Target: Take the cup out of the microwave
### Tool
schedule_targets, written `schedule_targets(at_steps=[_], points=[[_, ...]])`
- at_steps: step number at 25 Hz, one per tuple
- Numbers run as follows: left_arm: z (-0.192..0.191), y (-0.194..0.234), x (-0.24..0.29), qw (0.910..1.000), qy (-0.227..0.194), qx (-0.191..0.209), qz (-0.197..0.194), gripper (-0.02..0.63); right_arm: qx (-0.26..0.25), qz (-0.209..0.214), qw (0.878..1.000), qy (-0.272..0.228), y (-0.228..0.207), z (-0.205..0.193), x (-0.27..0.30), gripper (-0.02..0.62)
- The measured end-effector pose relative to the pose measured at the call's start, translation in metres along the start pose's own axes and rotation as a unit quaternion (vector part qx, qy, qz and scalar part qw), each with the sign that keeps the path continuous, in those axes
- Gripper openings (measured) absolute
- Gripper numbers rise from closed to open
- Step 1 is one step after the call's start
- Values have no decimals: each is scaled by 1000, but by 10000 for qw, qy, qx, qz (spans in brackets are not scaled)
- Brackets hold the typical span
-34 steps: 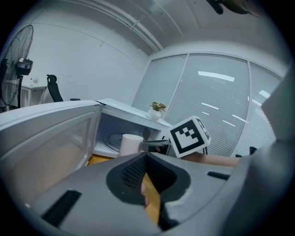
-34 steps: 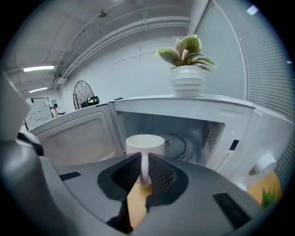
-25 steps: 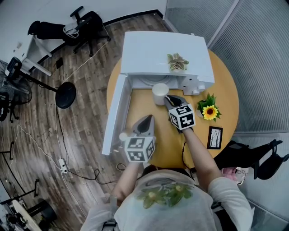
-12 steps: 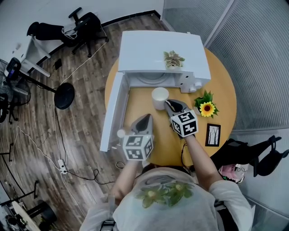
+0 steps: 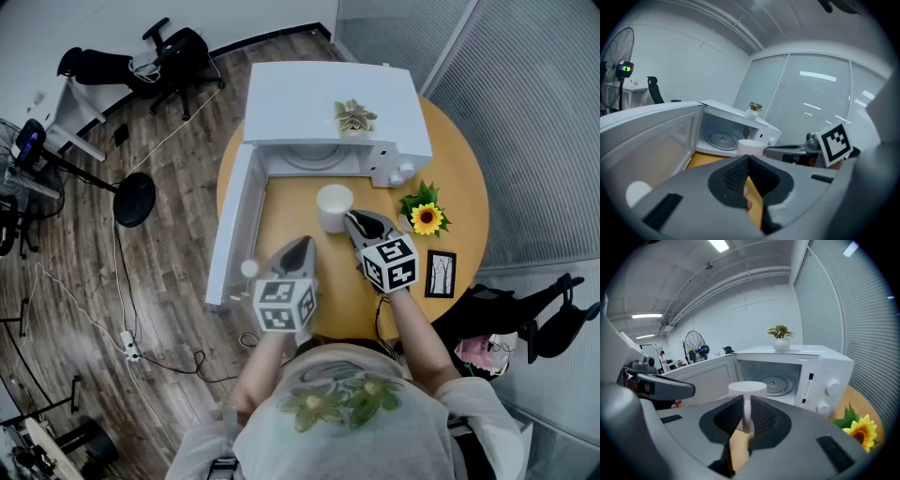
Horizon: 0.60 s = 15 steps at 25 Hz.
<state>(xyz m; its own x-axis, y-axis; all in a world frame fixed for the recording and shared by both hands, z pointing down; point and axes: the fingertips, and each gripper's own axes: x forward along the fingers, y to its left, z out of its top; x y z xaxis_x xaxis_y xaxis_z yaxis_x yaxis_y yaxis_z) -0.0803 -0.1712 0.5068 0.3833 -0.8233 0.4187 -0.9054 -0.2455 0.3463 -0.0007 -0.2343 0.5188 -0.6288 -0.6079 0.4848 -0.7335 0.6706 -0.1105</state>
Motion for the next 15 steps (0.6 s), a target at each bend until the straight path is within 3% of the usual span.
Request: schedule_targets(at_steps=[15], points=[[-9, -12, -21, 9999, -42, 128, 15, 4, -50, 88, 9992, -375, 23, 11, -52, 60]])
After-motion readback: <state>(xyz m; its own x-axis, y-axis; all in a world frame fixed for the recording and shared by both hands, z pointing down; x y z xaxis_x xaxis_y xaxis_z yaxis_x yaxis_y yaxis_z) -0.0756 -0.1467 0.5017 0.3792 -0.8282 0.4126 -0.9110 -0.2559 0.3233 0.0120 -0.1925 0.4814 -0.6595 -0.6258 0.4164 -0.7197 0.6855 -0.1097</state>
